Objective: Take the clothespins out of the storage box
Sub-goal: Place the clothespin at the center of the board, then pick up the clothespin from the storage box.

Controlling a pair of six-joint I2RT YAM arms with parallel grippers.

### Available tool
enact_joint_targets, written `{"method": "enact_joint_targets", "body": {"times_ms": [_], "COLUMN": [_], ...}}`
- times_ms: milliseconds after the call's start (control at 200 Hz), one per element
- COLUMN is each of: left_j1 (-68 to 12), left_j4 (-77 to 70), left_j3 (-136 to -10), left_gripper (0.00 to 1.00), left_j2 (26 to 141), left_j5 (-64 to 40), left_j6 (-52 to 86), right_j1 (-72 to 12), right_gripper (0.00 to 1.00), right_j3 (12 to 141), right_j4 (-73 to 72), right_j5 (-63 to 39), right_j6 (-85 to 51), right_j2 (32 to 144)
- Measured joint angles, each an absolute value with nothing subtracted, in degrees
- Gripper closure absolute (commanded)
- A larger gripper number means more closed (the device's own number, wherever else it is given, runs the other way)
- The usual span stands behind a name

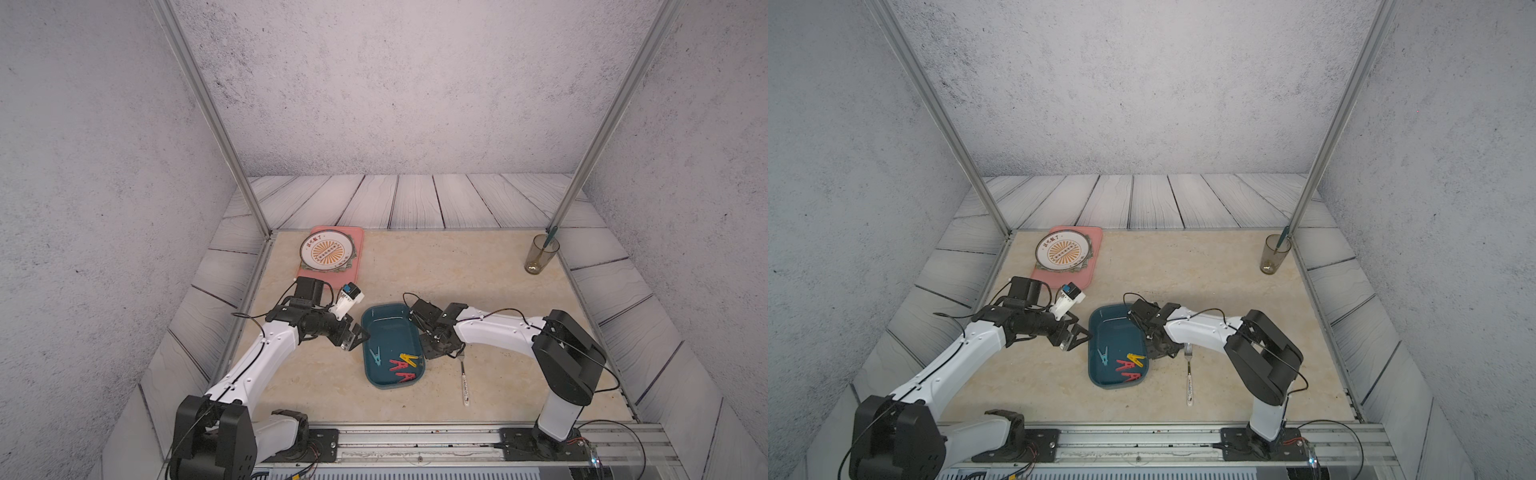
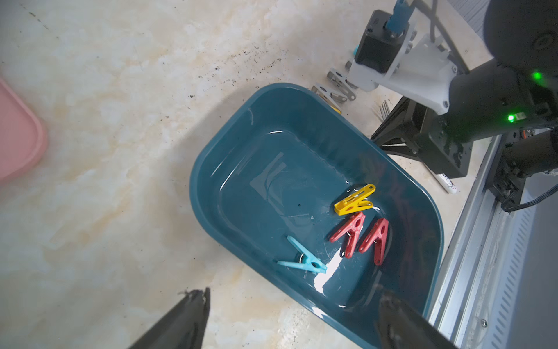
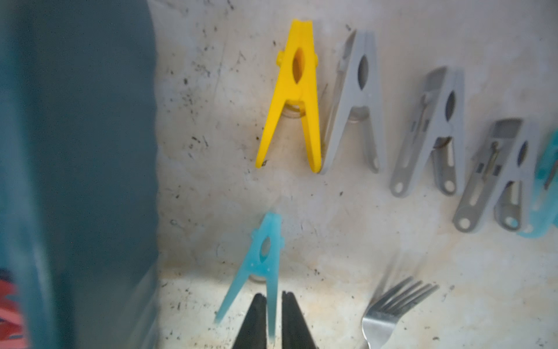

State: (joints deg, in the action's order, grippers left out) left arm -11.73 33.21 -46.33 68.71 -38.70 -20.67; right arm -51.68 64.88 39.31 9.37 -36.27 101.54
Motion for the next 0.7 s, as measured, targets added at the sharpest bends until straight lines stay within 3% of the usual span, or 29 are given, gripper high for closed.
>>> {"method": "enact_joint_targets", "body": {"times_ms": [440, 701], "left_j1": [-11.7, -11.7], "left_j4": [33.9, 34.0], "left_j3": [-45.8, -45.7], "left_gripper": [0.08, 0.08], "left_j2": [66.6, 66.8], "left_j5": [-39.3, -38.8], "left_j6": [-21.6, -22.1], "right_j1": [-52.8, -58.4], "right_gripper": [0.71, 0.68], "right_j3": [72.0, 80.3], "right_j4": [43.0, 41.6], "right_j5": [4.3, 0.7], "right_j6": [-35.6, -41.4], "right_j2": [94.5, 98.5]}}
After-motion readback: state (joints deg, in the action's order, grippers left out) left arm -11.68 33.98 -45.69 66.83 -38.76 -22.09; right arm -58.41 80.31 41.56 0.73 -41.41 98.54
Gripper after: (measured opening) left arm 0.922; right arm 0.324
